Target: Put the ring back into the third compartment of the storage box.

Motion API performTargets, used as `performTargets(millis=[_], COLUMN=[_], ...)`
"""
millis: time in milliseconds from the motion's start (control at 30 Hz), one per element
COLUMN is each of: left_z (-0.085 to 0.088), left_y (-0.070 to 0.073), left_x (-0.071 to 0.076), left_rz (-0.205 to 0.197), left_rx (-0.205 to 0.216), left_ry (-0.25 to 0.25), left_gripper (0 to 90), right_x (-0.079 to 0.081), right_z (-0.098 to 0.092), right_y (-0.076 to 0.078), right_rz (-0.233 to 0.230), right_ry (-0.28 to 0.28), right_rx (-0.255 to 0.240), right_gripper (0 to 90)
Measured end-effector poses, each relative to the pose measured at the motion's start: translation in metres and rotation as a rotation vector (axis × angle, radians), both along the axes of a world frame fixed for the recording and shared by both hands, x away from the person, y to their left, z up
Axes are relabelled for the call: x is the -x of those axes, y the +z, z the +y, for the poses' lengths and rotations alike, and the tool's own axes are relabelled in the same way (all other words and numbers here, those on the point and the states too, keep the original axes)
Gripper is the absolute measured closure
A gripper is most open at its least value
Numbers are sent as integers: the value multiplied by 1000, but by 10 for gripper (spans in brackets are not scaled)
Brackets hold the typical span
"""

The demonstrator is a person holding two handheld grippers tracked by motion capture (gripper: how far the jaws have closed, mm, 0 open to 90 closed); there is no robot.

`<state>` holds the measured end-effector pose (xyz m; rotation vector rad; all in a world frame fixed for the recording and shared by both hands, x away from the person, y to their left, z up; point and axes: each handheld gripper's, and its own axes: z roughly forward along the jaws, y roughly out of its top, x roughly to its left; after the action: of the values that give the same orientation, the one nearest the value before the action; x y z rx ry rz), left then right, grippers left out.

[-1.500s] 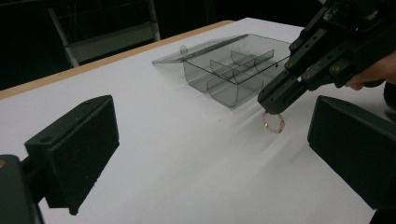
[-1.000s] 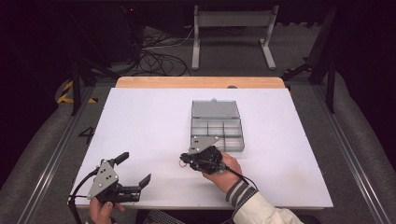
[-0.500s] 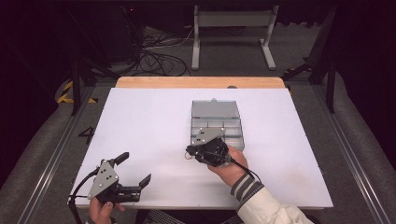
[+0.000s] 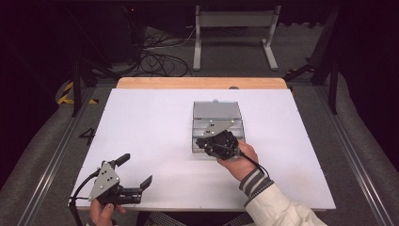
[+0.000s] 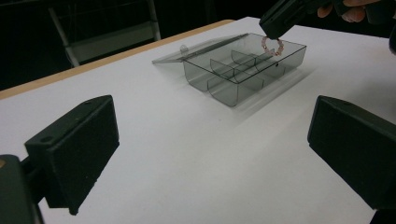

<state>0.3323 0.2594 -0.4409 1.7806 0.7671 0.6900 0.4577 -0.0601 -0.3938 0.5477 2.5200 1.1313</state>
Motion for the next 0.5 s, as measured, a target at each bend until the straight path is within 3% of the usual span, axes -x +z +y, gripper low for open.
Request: performTargets(millis=[500], left_z=[-1], left_y=[-1], left_x=[0], left_rz=[8], left_rx=[4], left_ry=[0], left_gripper=[25], right_x=[-16], right_z=[-22], right_y=[11], right_rz=[-10], right_ry=[-76], right_rx=[-8], right_gripper=[868])
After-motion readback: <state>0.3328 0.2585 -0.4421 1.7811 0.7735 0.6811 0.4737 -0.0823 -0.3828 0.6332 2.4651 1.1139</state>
